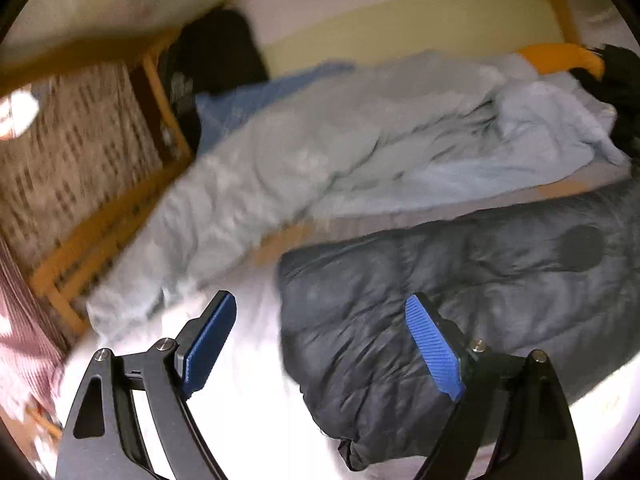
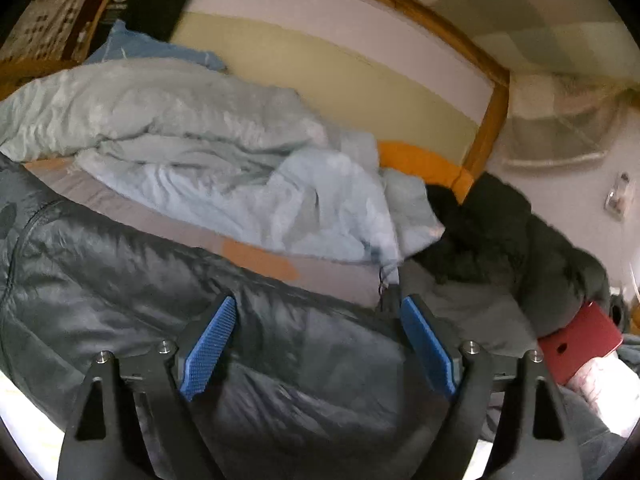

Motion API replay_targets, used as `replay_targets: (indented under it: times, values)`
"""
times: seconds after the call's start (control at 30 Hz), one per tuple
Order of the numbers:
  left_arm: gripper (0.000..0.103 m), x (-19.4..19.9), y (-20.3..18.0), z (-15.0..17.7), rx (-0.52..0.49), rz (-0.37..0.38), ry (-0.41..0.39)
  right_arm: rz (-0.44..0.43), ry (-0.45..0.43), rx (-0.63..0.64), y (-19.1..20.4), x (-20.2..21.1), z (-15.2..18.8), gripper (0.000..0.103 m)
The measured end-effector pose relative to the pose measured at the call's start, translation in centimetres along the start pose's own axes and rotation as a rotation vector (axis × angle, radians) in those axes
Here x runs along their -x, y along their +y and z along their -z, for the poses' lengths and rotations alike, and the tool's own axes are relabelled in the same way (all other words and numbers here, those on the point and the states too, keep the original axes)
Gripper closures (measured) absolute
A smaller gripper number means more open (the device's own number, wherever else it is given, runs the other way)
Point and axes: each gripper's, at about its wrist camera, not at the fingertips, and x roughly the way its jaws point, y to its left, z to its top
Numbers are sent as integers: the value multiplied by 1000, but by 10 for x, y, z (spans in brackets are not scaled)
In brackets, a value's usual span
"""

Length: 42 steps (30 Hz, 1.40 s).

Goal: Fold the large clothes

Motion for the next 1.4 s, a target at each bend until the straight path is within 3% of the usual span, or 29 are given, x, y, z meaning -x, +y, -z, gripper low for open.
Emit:
replay_targets:
  times: [0.03, 0.13, 0.27, 0.3, 0.37, 0.47, 0.57, 0.63, 0.67, 0.7, 0.73, 0.8, 0.83, 0.87, 1.0, 1.13, 1.27, 1.4]
  values:
    - [17, -13, 5, 1, 27, 2, 38, 18, 21, 1, -5, -5, 4, 17]
    - [17, -49, 26, 4, 149, 108, 160, 15, 93, -45, -33, -17, 20, 17]
    - [17, -53, 54, 11, 253, 182, 184, -48, 72, -98, -67, -6, 30, 17]
    - [17, -49, 59, 12, 264, 210, 179, -87, 56, -118, -75, -3, 32, 17]
    - [17, -41, 65, 17, 299, 295, 173, -248, 20, -214, -99, 9, 38, 16]
    - [17, -36, 66, 24, 328, 393, 202, -410, 25, -307, -118, 16, 44, 16]
    - [17, -44, 58, 33, 365, 390, 247, -559, 105, -323, -119, 8, 54, 16]
    - [18, -62, 50, 41, 402, 388, 309, -537, 182, -354, -113, -6, 65, 26]
    - [26, -71, 48, 43, 431, 390, 327, -527, 209, -370, -111, -13, 67, 30]
    - [31, -77, 45, 45, 451, 396, 334, -508, 234, -381, -108, -21, 70, 44]
    - [37, -81, 42, 45, 458, 377, 333, -486, 236, -379, -105, -27, 71, 66]
    - [51, -78, 36, 42, 435, 304, 302, -479, 186, -378, -103, -34, 69, 91]
    - [62, -77, 33, 40, 409, 275, 283, -474, 164, -369, -100, -38, 67, 93]
    - [64, -75, 28, 37, 364, 240, 267, -457, 151, -346, -95, -44, 62, 94]
    - [64, -80, 10, 35, 218, 133, 241, -416, 191, -271, -66, -76, 57, 94]
    - [60, -105, 20, 35, 251, 185, 294, -406, 216, -242, -55, -92, 57, 94]
    - [53, -123, 17, 33, 199, 193, 293, -429, 246, -274, -56, -108, 57, 94]
    - [52, -134, 23, 36, 273, 248, 355, -432, 257, -273, -53, -114, 56, 94]
